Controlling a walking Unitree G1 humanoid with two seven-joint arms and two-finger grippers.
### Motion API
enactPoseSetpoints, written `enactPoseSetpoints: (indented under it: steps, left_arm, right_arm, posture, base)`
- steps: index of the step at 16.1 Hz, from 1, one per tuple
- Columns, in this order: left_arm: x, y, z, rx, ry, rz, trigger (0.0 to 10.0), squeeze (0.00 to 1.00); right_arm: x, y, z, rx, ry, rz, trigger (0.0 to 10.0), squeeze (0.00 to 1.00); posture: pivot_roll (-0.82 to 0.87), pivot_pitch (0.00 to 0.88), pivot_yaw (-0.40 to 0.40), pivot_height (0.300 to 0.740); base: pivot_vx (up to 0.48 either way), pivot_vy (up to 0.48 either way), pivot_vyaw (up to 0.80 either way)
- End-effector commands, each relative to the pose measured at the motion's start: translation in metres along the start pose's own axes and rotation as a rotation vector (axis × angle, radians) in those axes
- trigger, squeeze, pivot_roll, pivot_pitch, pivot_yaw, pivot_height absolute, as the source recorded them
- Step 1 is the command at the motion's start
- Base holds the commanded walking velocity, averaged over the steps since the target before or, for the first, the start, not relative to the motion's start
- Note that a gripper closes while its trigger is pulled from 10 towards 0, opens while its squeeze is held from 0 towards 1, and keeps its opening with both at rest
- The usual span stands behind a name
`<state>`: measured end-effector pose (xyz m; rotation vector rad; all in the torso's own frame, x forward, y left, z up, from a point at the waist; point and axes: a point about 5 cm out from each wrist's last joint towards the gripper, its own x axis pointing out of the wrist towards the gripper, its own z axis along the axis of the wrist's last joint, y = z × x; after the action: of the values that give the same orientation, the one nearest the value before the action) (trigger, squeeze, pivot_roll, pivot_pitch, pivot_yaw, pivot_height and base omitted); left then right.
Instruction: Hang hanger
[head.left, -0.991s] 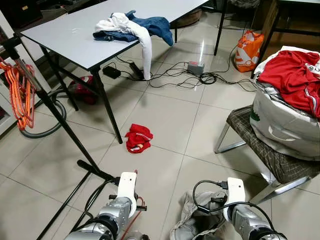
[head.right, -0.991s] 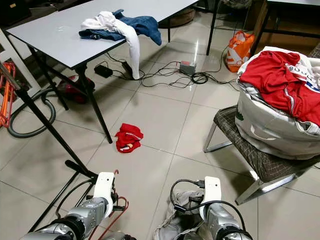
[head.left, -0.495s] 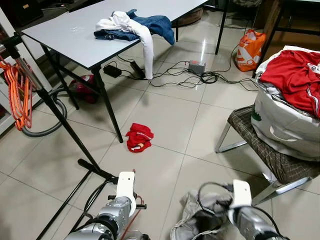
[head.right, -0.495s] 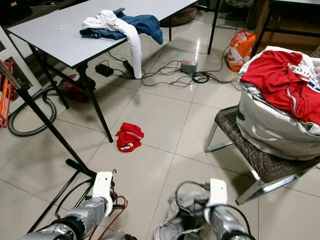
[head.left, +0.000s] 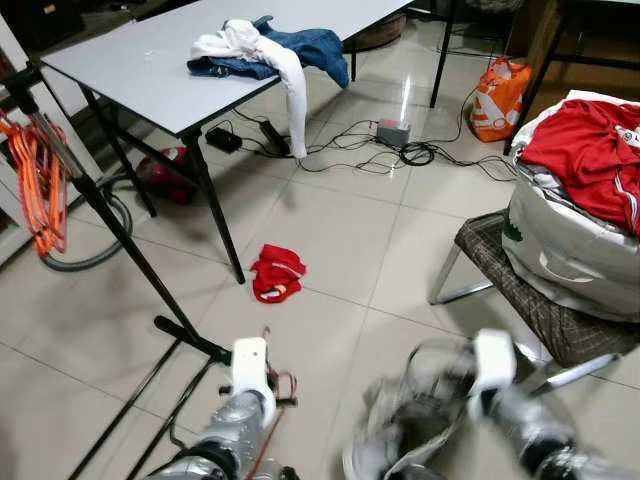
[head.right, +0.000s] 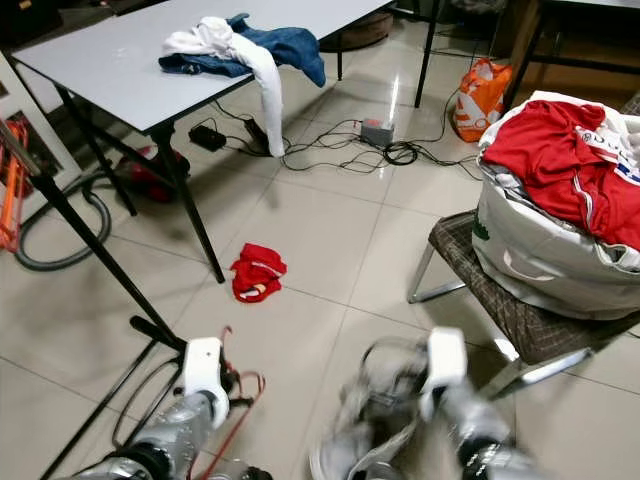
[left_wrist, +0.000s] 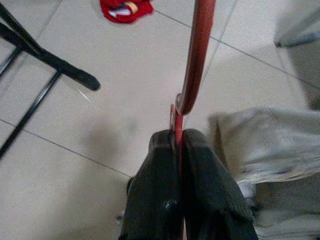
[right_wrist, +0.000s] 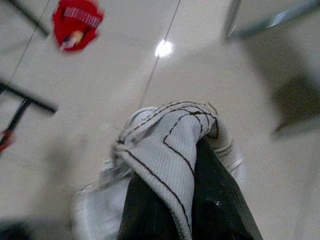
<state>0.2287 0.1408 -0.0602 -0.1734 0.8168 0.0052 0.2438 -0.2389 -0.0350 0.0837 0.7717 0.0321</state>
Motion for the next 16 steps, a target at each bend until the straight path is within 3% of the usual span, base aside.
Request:
enactPoseSetpoints:
  steps: [1, 2, 3, 4, 6, 8, 10, 12, 14, 16]
  left_arm:
    - [-0.003, 0.018, 0.04, -0.031, -0.138, 0.013, 10.0, 0.0]
    - [-0.002, 0.034, 0.035, -0.052, -0.122, 0.032, 10.0, 0.0]
    - [-0.003, 0.038, 0.036, -0.028, -0.153, 0.025, 10.0, 0.0]
    - [-0.007, 0.042, 0.057, 0.047, -0.251, -0.001, 10.0, 0.0]
    - [-0.035, 0.055, 0.119, 0.213, -0.477, -0.078, 10.0, 0.0]
    - [-0.065, 0.061, 0.159, 0.247, -0.585, -0.122, 10.0, 0.0]
    - [-0.092, 0.05, 0.19, 0.293, -0.683, -0.241, 10.0, 0.0]
    - [-0.118, 0.034, 0.21, 0.358, -0.747, -0.387, 10.0, 0.0]
    - [-0.134, 0.024, 0.225, 0.373, -0.769, -0.482, 10.0, 0.0]
    - [-0.14, 0.015, 0.232, 0.485, -0.72, -0.614, 10.0, 0.0]
  right_arm:
    - [-0.002, -0.01, 0.025, -0.044, -0.08, 0.0, 0.0, 0.0]
    - [-0.003, -0.017, 0.04, -0.042, -0.104, -0.002, 0.0, 0.0]
    - [-0.007, -0.025, 0.063, -0.059, -0.156, 0.032, 0.0, 0.0]
    - [-0.014, -0.032, 0.086, -0.092, -0.22, 0.084, 0.0, 0.0]
    - [-0.034, -0.045, 0.126, -0.141, -0.342, 0.133, 0.0, 0.0]
    - [-0.047, -0.043, 0.15, -0.15, -0.431, 0.158, 0.0, 0.0]
    - [-0.07, -0.025, 0.169, -0.19, -0.506, 0.263, 0.0, 0.0]
    - [-0.087, -0.015, 0.171, -0.269, -0.499, 0.354, 0.0, 0.0]
    - [-0.093, -0.014, 0.177, -0.281, -0.509, 0.373, 0.0, 0.0]
    - [-0.096, -0.012, 0.186, -0.301, -0.515, 0.369, 0.0, 0.0]
  posture:
    - [-0.09, 0.0, -0.006, 0.74]
    - [-0.09, 0.0, -0.026, 0.74]
    - [-0.09, 0.0, -0.077, 0.74]
    - [-0.09, 0.0, -0.085, 0.74]
    - [-0.07, 0.0, -0.084, 0.74]
    - [-0.06, 0.0, -0.072, 0.74]
    - [-0.07, 0.0, -0.05, 0.74]
    - [-0.08, 0.0, -0.031, 0.74]
    - [-0.08, 0.0, -0.013, 0.74]
    - [-0.09, 0.0, -0.003, 0.74]
  base:
    - [0.0, 0.0, 0.0]
    - [0.0, 0.0, 0.0]
    - [0.0, 0.0, 0.0]
    - [0.0, 0.0, 0.0]
    - [0.0, 0.0, 0.0]
    - [0.0, 0.0, 0.0]
    - [0.0, 0.0, 0.0]
    - [0.0, 0.0, 0.0]
    - [0.0, 0.0, 0.0]
    - [0.0, 0.0, 0.0]
